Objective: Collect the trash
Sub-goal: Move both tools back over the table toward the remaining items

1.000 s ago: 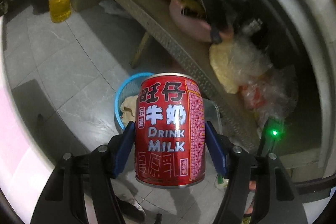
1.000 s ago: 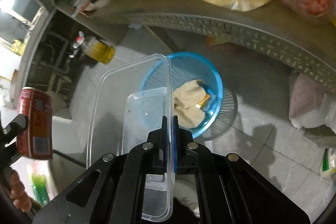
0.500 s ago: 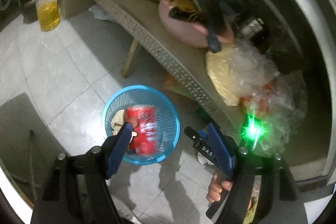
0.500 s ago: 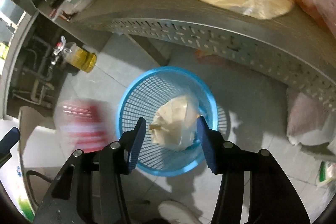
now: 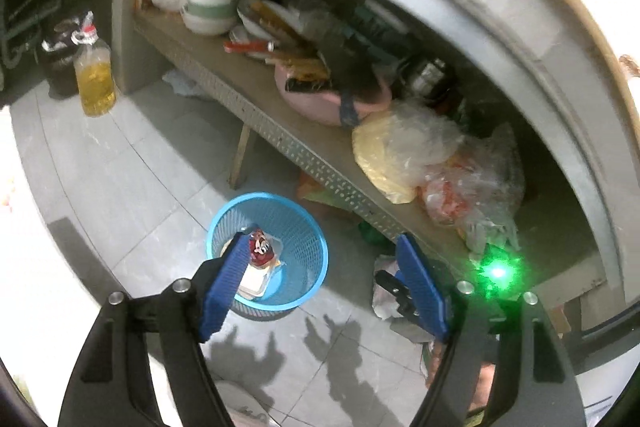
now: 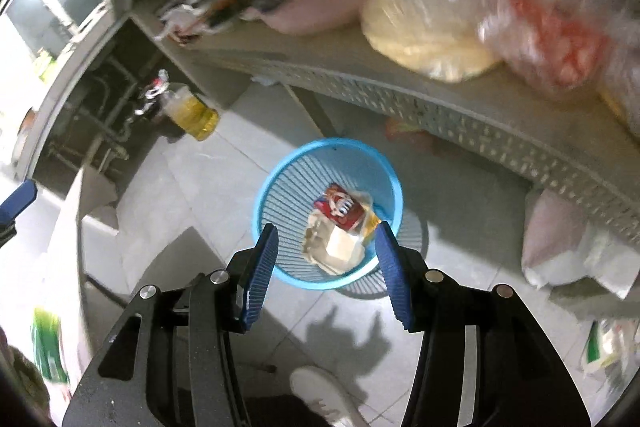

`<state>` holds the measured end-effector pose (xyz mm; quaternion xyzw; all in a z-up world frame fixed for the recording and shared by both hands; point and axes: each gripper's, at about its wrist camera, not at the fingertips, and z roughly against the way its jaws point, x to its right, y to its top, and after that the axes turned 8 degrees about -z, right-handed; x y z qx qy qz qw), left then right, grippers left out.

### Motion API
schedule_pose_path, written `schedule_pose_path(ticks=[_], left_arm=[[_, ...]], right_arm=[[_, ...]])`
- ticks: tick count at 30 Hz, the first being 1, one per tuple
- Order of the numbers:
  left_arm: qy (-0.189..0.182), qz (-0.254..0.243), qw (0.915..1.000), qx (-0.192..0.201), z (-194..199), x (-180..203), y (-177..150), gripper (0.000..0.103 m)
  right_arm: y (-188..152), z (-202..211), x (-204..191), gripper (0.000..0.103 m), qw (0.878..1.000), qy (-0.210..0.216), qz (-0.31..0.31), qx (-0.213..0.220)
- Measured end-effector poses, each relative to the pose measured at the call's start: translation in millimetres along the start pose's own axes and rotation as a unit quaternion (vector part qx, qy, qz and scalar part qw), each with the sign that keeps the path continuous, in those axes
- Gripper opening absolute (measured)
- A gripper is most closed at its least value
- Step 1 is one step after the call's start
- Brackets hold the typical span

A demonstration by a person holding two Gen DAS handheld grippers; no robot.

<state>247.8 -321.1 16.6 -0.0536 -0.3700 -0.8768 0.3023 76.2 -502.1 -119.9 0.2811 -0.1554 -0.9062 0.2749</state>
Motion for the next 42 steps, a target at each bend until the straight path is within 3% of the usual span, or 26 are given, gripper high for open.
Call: schedule_pose_path(ticks=[6, 10, 15, 19, 25, 32, 37, 42], left_arm=[[0.028, -0.005, 0.9972, 0.069, 72, 8, -25, 0.097], [0.048, -0.008, 0.9923, 0.114, 113, 15, -39, 0.097], [0.085, -0.023, 0.9815, 0.17, 154, 25, -56, 0.097], [0.115, -0.035, 0.9717, 0.203, 176, 33, -67, 0.097], [0.149, -0.025, 0.9588, 0.241, 198, 36, -81, 0.097], [0.184, 0.022, 0.9443, 0.272, 219, 25, -96, 0.097], [0.18, 0.035, 0.945, 0.271, 224, 19, -105, 0.097], [0.187, 0.046, 0.9433, 0.27, 227, 13, -112, 0.097]], right_arm=[[-9, 43, -23, 0.052, 0.998, 0.024, 0.045, 0.038], [-20, 66, -47, 0.061, 0.993, 0.039, 0.088, 0.07], [-34, 92, -75, 0.085, 0.981, 0.061, 0.143, 0.12], [-42, 111, -91, 0.094, 0.971, 0.075, 0.17, 0.149], [-54, 131, -110, 0.095, 0.958, 0.07, 0.205, 0.186], [-64, 145, -121, 0.095, 0.948, 0.06, 0.22, 0.221], [-63, 151, -124, 0.095, 0.946, 0.064, 0.218, 0.23], [-68, 158, -135, 0.095, 0.935, 0.045, 0.241, 0.258]])
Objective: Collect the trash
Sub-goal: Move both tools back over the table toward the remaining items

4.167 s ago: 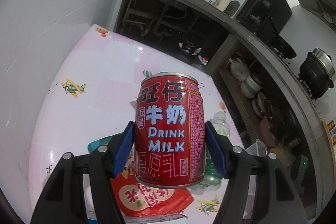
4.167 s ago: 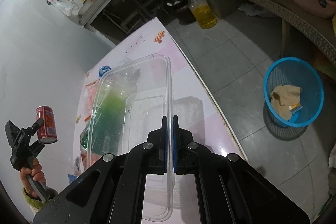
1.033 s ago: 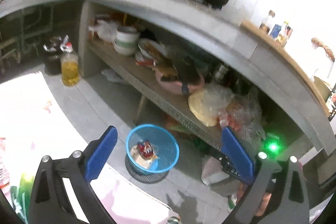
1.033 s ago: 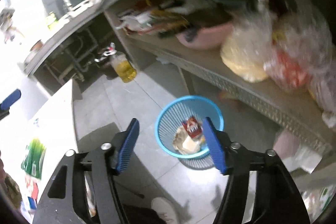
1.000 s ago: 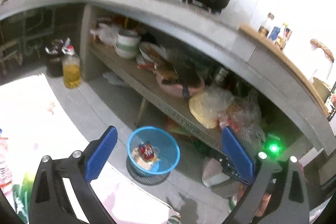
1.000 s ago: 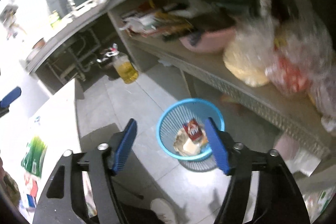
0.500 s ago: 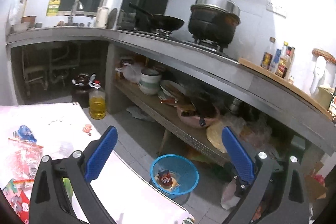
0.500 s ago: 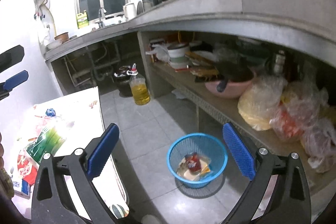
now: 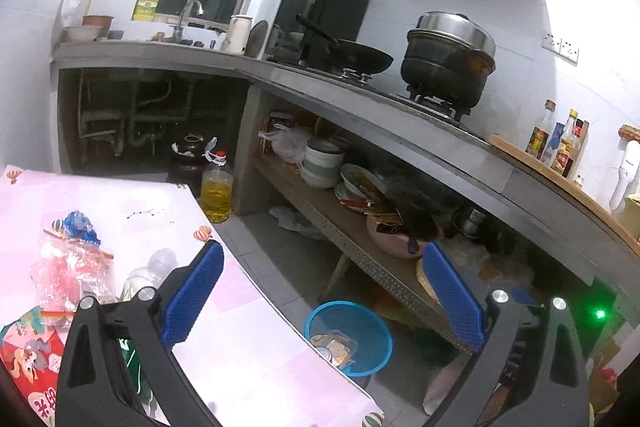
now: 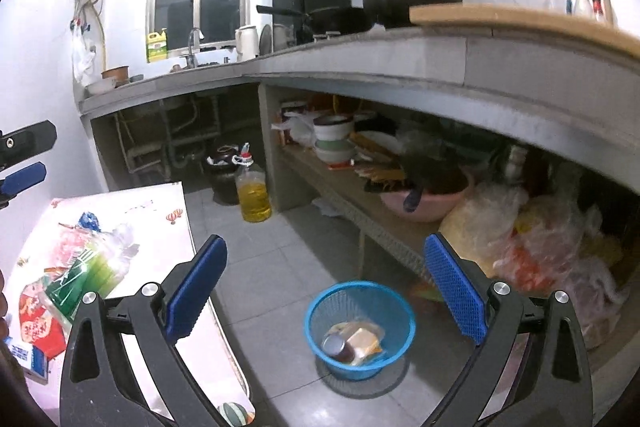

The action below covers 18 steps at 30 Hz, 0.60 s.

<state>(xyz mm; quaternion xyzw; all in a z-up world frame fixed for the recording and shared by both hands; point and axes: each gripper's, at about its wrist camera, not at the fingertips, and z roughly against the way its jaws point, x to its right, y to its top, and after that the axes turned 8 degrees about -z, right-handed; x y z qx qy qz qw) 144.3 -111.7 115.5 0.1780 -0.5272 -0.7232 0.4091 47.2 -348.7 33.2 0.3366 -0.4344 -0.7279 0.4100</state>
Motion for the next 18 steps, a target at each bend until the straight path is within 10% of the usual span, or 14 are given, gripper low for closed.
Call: schedule_pose_path(ticks=[18], left_arm=[[0.066, 0.057, 0.9956, -0.035, 38, -71, -29, 0.097]], right_arm=[[8, -9, -29, 0.095, 0.997, 0.059, 0.005, -0.041]])
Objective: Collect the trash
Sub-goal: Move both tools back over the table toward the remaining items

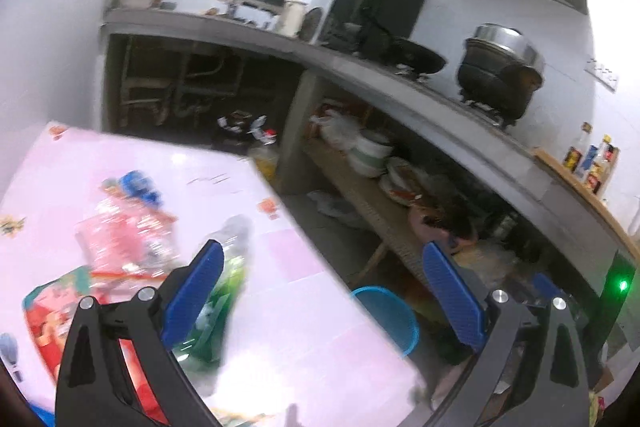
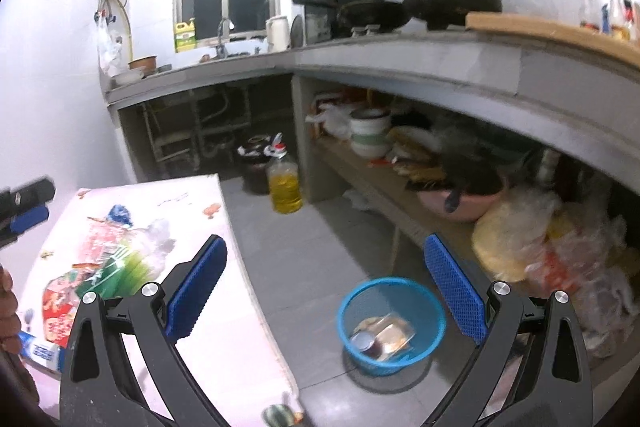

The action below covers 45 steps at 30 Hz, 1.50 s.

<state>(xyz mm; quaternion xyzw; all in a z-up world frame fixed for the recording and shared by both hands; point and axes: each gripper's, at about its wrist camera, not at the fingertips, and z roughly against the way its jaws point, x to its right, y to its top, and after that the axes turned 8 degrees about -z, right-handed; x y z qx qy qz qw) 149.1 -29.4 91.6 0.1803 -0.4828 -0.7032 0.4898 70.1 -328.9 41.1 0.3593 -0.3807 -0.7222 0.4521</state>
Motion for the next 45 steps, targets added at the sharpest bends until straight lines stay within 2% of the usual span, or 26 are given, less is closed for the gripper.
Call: schedule_pose_path(ticks=[8, 11, 18, 23, 27, 32, 35, 40, 45], left_arm=[[0.086, 0.039, 0.995, -0.032, 31, -61, -35, 0.097], [0.1, 0.053, 0.9929, -0.037, 40, -78, -46, 0.097], [0.161, 0.027, 0.9851, -0.054, 63, -106, -66, 0.097], [0.179, 0.043, 0.9815, -0.053, 84, -128, -77, 0.097], [0.176, 0.063, 0.9809, -0.051, 86, -140, -75, 0.097], [0.144, 0.08, 0.9852, -0.049, 62, -154, -56, 0.097], [0.125, 0.087, 0.9862, -0.065, 36, -167, -45, 0.092], [0.093, 0.125, 0.9826, -0.101, -12, -191, -32, 0.08], [0.097, 0.094, 0.9837, -0.12, -51, -202, -9, 0.071]], right_arm=[[-8, -23, -24, 0.095, 0.998, 0.044, -0.009, -0.054], [-9, -28, -35, 0.095, 0.996, 0.061, -0.01, -0.068], [-15, -37, -58, 0.095, 0.989, 0.101, -0.002, -0.105], [-21, -50, -72, 0.095, 0.981, 0.13, -0.007, -0.144], [-25, -58, -88, 0.094, 0.974, 0.151, -0.001, -0.167], [-31, -63, -105, 0.093, 0.969, 0.166, 0.01, -0.185], [-33, -68, -110, 0.093, 0.967, 0.168, 0.014, -0.193], [-36, -77, -110, 0.093, 0.965, 0.165, 0.018, -0.205], [-36, -86, -110, 0.093, 0.964, 0.161, 0.016, -0.212]])
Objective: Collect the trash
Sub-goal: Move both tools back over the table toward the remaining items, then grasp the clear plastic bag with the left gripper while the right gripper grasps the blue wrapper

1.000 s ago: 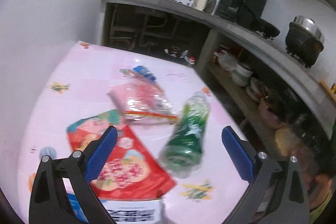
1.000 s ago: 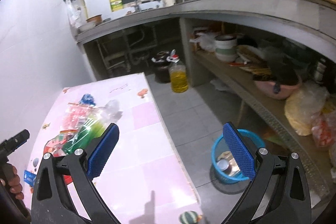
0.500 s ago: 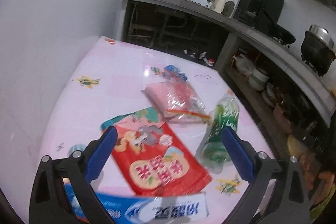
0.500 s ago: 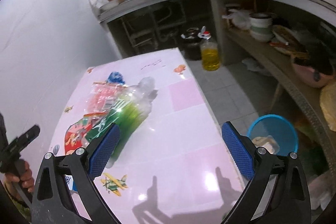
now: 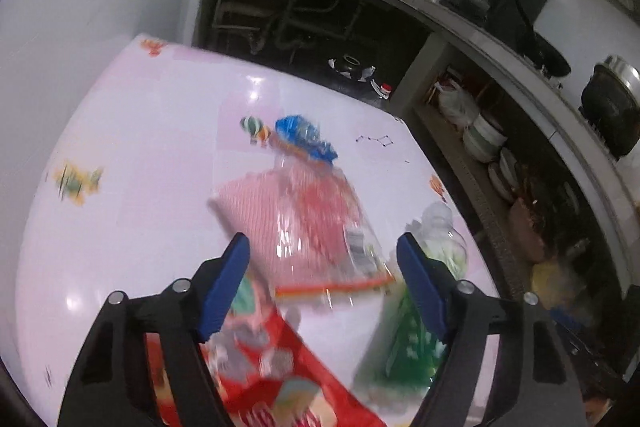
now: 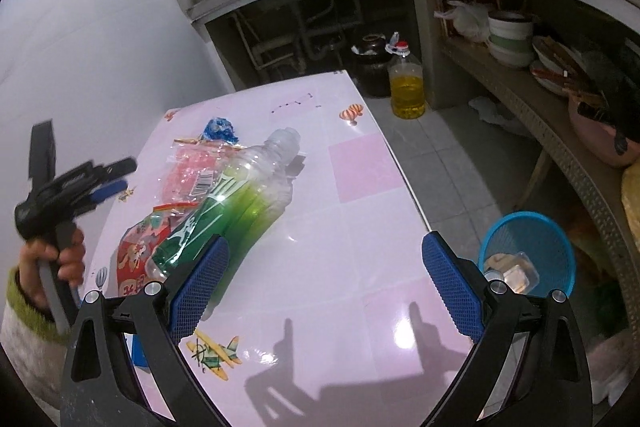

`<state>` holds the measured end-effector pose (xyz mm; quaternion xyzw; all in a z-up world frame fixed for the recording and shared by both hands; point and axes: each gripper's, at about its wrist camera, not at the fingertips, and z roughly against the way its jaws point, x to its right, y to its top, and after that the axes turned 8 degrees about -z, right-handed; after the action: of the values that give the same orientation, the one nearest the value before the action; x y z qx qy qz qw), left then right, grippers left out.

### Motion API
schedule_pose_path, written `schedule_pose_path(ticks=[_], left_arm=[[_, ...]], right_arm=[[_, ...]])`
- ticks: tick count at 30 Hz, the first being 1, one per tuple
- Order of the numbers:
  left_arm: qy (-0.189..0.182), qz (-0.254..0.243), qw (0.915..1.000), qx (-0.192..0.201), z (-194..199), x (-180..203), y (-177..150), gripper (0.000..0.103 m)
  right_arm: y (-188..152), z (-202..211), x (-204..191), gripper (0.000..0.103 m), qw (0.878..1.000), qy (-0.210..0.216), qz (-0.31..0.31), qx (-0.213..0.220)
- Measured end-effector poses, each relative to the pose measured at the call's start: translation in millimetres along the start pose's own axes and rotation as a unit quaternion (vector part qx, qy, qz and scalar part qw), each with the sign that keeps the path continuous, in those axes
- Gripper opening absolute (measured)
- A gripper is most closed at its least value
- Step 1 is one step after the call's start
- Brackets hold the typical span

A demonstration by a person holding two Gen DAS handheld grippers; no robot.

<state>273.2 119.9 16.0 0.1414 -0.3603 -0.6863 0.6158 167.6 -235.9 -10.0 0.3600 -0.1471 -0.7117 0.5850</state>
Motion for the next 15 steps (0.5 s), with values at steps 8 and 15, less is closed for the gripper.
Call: schedule_pose_path(ticks=[8, 15], left_arm=[[0.059, -0.048, 0.9951, -0.062, -58, 0, 18, 0.054], [0.081, -0.066, 0.9906, -0.088, -68, 5, 6, 0.026]], right_arm=[[2, -6, 2, 0.093, 1.0, -0.001, -0.003, -0.004], [2, -6, 8, 0.092, 1.0, -0.006, -0.011, -0.002]])
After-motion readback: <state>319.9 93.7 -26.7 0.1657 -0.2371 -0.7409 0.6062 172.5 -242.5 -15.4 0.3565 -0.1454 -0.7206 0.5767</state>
